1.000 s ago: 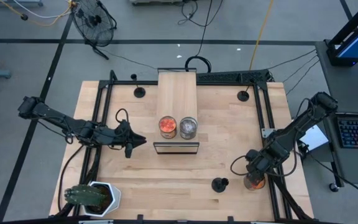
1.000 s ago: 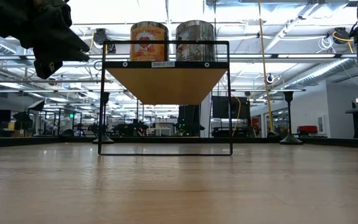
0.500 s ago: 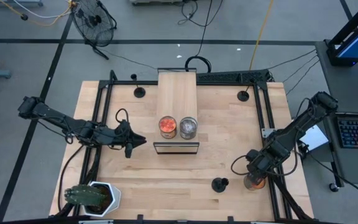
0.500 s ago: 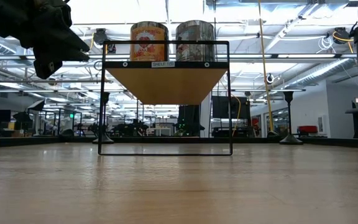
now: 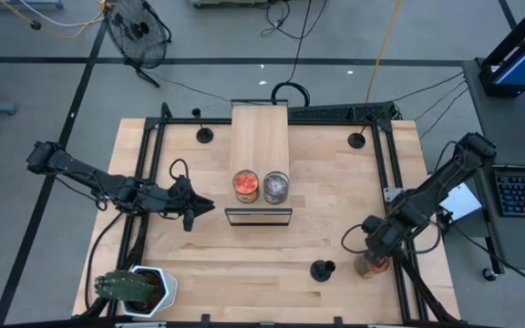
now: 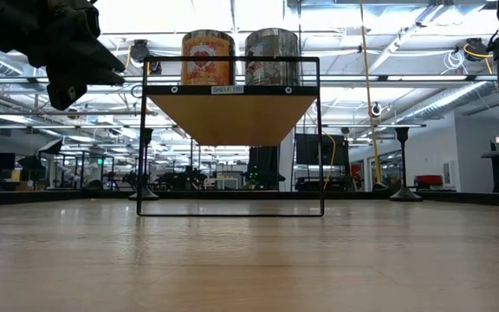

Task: Pick & Place candle stick holders
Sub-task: Put the orange scented candle on the shelf

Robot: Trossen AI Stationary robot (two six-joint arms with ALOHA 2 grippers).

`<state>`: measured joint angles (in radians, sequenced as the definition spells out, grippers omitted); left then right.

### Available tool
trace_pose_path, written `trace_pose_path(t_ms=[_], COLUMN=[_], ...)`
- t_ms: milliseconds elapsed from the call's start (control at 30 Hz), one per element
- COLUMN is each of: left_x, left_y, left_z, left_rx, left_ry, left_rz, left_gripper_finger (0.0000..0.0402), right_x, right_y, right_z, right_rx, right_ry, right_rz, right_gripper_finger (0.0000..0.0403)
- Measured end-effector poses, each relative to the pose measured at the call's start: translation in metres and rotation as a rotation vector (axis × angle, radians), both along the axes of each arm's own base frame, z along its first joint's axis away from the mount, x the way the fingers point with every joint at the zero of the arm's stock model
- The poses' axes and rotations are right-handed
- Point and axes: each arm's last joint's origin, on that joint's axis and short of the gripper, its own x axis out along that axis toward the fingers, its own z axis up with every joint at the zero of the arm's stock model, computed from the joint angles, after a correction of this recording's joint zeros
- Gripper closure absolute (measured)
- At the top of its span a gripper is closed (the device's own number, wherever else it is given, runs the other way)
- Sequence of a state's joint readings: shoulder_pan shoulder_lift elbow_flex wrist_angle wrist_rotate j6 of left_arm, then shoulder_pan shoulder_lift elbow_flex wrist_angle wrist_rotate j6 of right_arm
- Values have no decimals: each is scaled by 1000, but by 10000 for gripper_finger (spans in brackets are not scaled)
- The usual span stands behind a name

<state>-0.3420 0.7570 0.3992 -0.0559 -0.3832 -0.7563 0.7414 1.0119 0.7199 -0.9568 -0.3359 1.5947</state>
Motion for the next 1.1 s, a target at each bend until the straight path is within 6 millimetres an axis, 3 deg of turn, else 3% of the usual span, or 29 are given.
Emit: trace_pose_path(t_ms=[167, 467, 800, 1100], left_x=[0, 0, 0, 0], left_y=[0, 0, 0, 0], left_z=[0, 0, 0, 0], left_rx=[4, 65, 193, 208], left_ry=[0, 4, 16, 15], left_rz=[2, -14, -66, -72], left_gripper_finger=[309, 309, 309, 309], right_x=[2, 7, 8, 22], right_y=[2, 0, -26, -51], right_z=[13, 62, 117, 146], right_rx=[27, -23, -182, -278], right_ry=[-28, -120, -196, -287], right_rz=[-2, -42, -115, -145], right_gripper_finger=[402, 402, 403, 403])
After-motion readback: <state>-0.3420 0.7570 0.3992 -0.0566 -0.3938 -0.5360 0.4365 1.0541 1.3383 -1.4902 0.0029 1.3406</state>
